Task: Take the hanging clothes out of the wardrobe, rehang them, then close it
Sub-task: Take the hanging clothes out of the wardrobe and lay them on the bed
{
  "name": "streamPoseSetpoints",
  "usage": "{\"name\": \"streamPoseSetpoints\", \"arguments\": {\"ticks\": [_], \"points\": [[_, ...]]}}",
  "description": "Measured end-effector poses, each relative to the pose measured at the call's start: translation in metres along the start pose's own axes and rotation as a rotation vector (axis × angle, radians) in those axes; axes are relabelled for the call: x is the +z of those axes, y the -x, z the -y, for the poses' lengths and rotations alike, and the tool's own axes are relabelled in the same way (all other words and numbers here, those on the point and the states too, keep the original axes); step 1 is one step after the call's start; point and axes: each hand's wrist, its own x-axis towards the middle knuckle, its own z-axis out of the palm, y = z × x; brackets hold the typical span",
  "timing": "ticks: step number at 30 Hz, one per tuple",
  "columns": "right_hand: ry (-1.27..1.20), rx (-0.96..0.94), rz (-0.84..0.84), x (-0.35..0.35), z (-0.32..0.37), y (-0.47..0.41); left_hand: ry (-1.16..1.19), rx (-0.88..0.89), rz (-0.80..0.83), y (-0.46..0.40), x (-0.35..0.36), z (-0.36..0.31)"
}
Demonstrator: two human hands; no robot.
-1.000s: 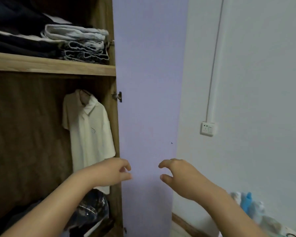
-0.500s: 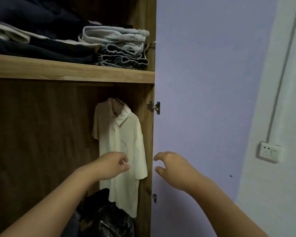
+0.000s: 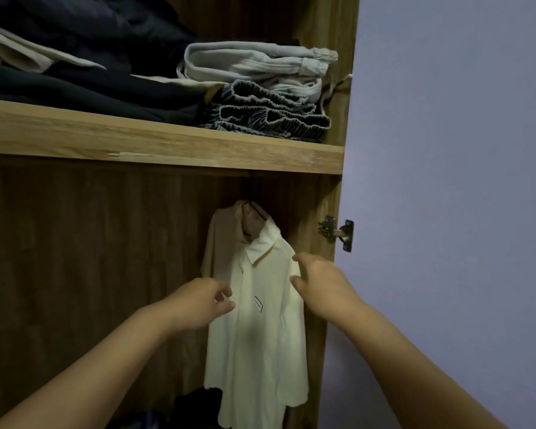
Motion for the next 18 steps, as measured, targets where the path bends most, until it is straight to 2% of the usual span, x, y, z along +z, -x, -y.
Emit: {"name": "streamPoseSetpoints", "arguments": {"ticks": [9,18], "points": [[-0.02,0.041,-0.065,0.039,-0.008,-0.113,-0.004,0.02,-0.006,-0.08,-0.01,0.049],[0.073,0.373,-0.129,0.079,-0.002,-0.202,0.057,0.08,-0.003,-0.176,-0.024,0.104]]}}
